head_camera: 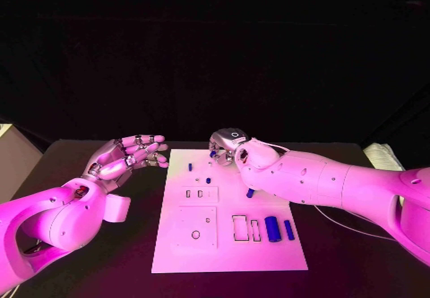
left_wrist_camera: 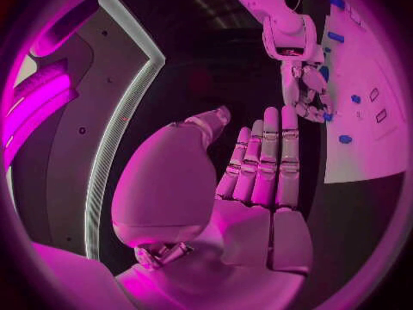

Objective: Assemble the parts on the task board

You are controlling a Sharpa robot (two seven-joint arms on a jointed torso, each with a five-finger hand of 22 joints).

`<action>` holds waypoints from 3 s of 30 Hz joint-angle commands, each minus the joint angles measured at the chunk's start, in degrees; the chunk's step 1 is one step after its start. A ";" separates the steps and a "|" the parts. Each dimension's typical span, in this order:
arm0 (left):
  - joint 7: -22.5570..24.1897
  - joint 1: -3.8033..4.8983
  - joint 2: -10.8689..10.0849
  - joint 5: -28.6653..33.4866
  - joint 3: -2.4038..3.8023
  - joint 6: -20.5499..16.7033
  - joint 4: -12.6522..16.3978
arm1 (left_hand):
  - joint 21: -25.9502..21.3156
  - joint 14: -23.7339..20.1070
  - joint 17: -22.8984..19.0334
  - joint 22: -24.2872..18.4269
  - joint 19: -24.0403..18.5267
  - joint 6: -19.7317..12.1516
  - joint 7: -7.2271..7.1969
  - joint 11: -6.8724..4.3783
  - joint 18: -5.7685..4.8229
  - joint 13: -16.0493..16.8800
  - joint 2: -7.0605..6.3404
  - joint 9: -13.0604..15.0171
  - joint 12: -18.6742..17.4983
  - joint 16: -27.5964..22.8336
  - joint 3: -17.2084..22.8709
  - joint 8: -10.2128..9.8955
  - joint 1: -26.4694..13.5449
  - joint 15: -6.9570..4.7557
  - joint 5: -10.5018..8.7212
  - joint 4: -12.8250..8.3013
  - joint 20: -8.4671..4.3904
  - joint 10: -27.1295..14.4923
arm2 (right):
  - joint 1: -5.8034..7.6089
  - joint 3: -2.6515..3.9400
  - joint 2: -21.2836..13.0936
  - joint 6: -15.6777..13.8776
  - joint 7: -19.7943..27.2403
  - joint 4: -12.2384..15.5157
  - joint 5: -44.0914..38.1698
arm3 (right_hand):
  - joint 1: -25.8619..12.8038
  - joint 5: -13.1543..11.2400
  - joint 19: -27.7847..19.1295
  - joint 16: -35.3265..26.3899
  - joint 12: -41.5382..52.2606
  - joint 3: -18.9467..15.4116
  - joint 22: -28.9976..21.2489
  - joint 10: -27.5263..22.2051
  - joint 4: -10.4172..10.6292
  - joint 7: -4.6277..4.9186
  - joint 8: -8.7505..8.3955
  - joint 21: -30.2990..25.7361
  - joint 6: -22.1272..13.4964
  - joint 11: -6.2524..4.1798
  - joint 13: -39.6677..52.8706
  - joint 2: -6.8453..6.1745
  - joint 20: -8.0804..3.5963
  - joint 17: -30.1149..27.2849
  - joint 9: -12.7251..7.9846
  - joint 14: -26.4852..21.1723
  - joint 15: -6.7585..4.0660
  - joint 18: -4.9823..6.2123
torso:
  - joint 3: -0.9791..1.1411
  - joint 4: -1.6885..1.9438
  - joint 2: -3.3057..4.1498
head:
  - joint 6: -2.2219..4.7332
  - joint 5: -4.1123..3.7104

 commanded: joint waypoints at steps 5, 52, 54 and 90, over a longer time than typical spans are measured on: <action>0.14 0.09 -0.01 -0.24 0.04 1.27 -0.03 | 0.31 -0.52 0.08 0.10 -0.47 -0.29 2.13 0.28 0.35 0.09 0.08 -0.06 -0.39 0.28 -0.06 -0.31 -0.50 0.06 -0.16 -0.25 -0.08 -0.24 | -0.03 -0.05 -1.23 -1.49 1.40 0.83 0.05 | 0.02 -1.49 -7.05 -6.27 0.28 -5.61 -13.96 -10.38 0.48 0.73 -4.33 -11.40 -6.15 1.44 -0.62 -2.50 1.32 -9.84 -1.32 -1.95 1.22 3.09 | 0.07 -0.12 0.04 | 0.01 0.12; 0.07 0.09 -0.24 -0.24 0.03 1.66 -1.11 | 0.42 -0.56 0.15 0.17 -0.55 -0.33 2.15 0.30 0.35 0.09 0.09 -0.06 -0.41 0.34 -0.07 -0.37 -0.55 0.08 -0.16 -0.30 -0.06 -0.30 | 1.70 1.46 -19.12 6.90 -1.18 9.17 17.32 | 6.04 4.14 6.63 13.46 81.49 -27.36 14.27 15.07 11.50 0.36 -4.09 8.37 -7.04 -0.61 78.87 -1.60 0.21 26.97 -0.49 5.81 0.19 -2.30 | 0.85 -0.94 0.21 | 0.04 0.28; 0.07 0.09 -0.21 -0.24 0.03 1.67 -1.14 | 0.42 -0.56 0.15 0.17 -0.55 -0.33 2.15 0.30 0.35 0.09 0.09 -0.06 -0.41 0.34 -0.07 -0.37 -0.55 0.08 -0.16 -0.30 -0.06 -0.30 | 1.60 1.45 -18.68 7.07 -1.10 8.90 17.55 | 6.10 4.23 6.71 13.52 81.62 -27.40 14.43 15.20 11.68 0.37 -4.02 8.49 -6.98 -0.60 79.05 -1.51 0.24 27.13 -0.47 5.85 0.21 -2.33 | 0.82 -0.97 0.19 | -0.10 0.32; -0.31 0.09 -0.20 -0.24 0.03 1.66 -1.42 | 0.93 -0.75 0.45 0.49 -0.90 -0.36 2.15 0.31 0.39 0.13 0.31 -0.03 -0.41 0.55 0.05 -0.52 -0.50 0.09 -0.17 -0.60 -0.02 -0.41 | 1.11 1.31 -17.01 8.43 -0.63 8.71 19.10 | 7.42 4.85 7.80 13.76 83.07 -25.20 16.70 17.02 13.67 -0.61 -2.40 10.26 -4.18 -1.44 81.17 0.21 -0.17 27.86 -0.10 6.01 -0.43 -2.83 | 0.80 -1.10 0.23 | -0.54 0.27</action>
